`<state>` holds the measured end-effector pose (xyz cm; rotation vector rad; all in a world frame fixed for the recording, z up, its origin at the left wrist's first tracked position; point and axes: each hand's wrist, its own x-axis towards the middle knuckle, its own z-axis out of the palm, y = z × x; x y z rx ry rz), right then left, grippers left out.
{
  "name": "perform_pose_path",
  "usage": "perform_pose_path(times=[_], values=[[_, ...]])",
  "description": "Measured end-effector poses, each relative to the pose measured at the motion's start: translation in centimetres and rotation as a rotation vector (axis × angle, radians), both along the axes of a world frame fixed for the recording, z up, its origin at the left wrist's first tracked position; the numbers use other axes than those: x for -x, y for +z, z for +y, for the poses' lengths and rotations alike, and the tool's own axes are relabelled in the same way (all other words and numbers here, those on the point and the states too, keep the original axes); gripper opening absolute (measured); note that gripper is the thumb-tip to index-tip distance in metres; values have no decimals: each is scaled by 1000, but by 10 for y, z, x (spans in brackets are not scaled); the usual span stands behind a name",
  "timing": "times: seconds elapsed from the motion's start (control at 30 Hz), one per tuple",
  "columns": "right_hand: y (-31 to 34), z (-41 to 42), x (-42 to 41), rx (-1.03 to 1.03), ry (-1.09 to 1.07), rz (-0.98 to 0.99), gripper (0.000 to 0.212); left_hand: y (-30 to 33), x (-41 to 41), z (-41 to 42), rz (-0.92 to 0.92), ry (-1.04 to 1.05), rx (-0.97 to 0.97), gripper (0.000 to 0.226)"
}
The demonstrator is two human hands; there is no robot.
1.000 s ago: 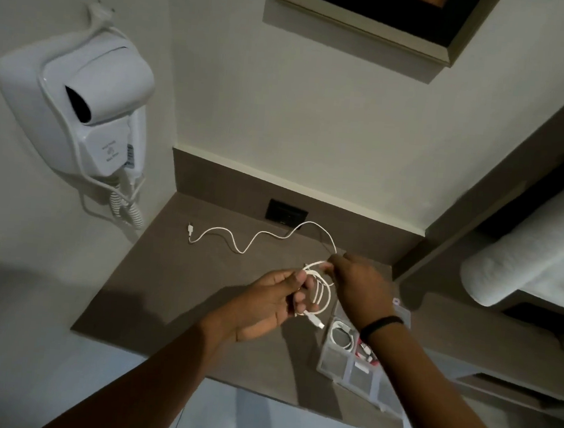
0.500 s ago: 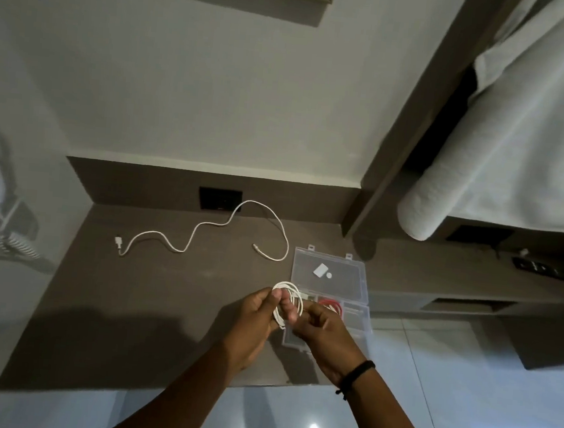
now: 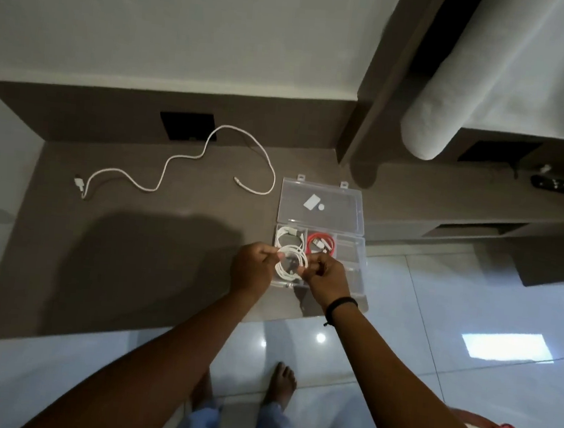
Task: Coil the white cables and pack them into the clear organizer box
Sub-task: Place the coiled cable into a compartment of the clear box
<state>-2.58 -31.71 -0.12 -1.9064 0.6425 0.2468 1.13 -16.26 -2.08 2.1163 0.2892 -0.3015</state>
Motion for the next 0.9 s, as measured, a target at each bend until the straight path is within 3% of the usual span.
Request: perform_pose_path(times=[0.07, 0.2, 0.33, 0.47, 0.63, 0.8, 0.9], values=[[-6, 1, -5, 120, 55, 3, 22, -8, -2, 1, -10, -46, -57, 21], [-14, 4, -3, 312, 197, -53, 12, -15, 1, 1, -61, -92, -97, 18], [-13, 6, -3, 476, 303, -48, 25, -16, 1, -2, -101, -120, -142, 19], [-9, 10, -2, 499, 311, -20, 47, -21, 3, 0, -210, -228, -353, 22], [-13, 14, 0, 544, 434, -83, 45, -28, 1, 6, -308, -530, -594, 21], [-17, 12, 5, 610, 614, -103, 71, -30, 5, 12, -312, -556, -551, 21], [-21, 9, 1, 692, 698, -105, 67, -31, 6, 15, -274, -443, -410, 19]])
